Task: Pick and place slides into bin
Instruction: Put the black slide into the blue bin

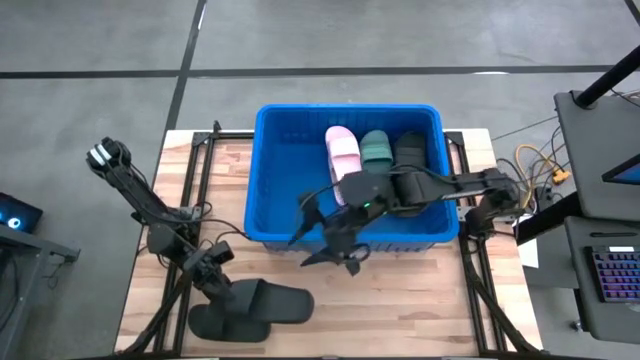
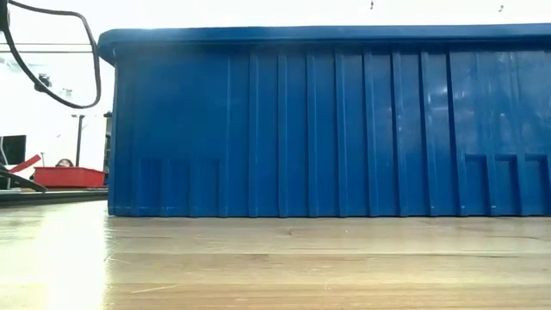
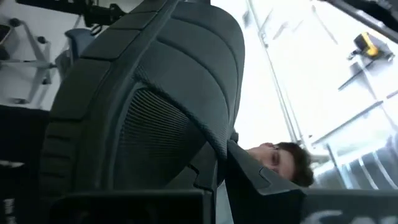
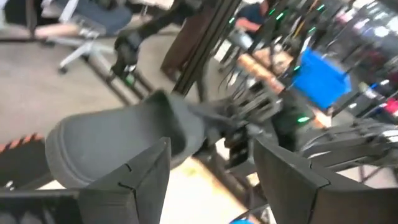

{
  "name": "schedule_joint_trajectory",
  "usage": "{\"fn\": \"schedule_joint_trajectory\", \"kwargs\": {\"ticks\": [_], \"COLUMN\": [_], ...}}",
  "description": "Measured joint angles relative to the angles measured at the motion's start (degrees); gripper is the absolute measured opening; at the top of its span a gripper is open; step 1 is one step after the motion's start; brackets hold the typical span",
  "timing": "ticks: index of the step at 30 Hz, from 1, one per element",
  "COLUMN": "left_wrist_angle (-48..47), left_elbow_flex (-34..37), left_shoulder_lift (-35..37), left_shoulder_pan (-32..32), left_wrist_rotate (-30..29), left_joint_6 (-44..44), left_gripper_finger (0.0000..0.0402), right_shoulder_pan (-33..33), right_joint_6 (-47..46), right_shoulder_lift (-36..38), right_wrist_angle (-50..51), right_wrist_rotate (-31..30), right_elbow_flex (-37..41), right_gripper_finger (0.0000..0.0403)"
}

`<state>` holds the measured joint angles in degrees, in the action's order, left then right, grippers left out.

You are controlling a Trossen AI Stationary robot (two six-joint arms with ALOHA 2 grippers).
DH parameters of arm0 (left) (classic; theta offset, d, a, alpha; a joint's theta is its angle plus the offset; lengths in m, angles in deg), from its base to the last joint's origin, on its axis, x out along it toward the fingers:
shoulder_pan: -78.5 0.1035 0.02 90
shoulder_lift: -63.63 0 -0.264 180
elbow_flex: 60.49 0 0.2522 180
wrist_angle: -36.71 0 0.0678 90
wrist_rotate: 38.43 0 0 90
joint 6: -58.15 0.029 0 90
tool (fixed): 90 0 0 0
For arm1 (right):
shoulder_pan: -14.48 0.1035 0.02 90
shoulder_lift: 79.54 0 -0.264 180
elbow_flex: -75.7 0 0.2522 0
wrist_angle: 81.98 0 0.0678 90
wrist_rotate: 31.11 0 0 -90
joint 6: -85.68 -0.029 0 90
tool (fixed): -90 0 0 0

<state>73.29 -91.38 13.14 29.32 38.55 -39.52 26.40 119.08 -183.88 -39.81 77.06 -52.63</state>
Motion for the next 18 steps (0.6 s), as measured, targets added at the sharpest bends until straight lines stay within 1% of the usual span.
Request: {"fn": "schedule_joint_trajectory", "kwargs": {"ticks": [2,6,12,15,18], "left_wrist_angle": [0.7,0.7,0.8,2.5,6.6], "left_elbow_flex": [-0.1,-0.3,-0.3,-0.3,-0.3], "left_shoulder_lift": [-0.6,-2.0,-3.9,-4.4,-4.6], "left_shoulder_pan": [0.0,0.1,0.1,0.1,0.1], "left_wrist_rotate": [-0.4,-0.5,-0.6,-0.8,-0.9], "left_joint_6": [-1.2,-4.0,-3.8,-1.2,5.0], "left_gripper_finger": [0.0000,0.0000,0.0000,0.0000,0.0000], "right_shoulder_pan": [0.5,1.2,2.4,2.6,2.5], "right_joint_6": [0.1,-1.7,-1.8,-1.8,-1.9], "right_shoulder_lift": [-2.7,-7.1,-12.0,-13.5,-12.8], "right_wrist_angle": [3.5,6.7,11.5,14.3,14.4], "right_wrist_rotate": [0.0,0.0,0.2,0.2,0.2], "right_elbow_flex": [-3.2,-9.3,-17.0,-20.1,-20.2], "right_gripper_finger": [0.0219,0.0219,0.0219,0.0219,0.0219]}}
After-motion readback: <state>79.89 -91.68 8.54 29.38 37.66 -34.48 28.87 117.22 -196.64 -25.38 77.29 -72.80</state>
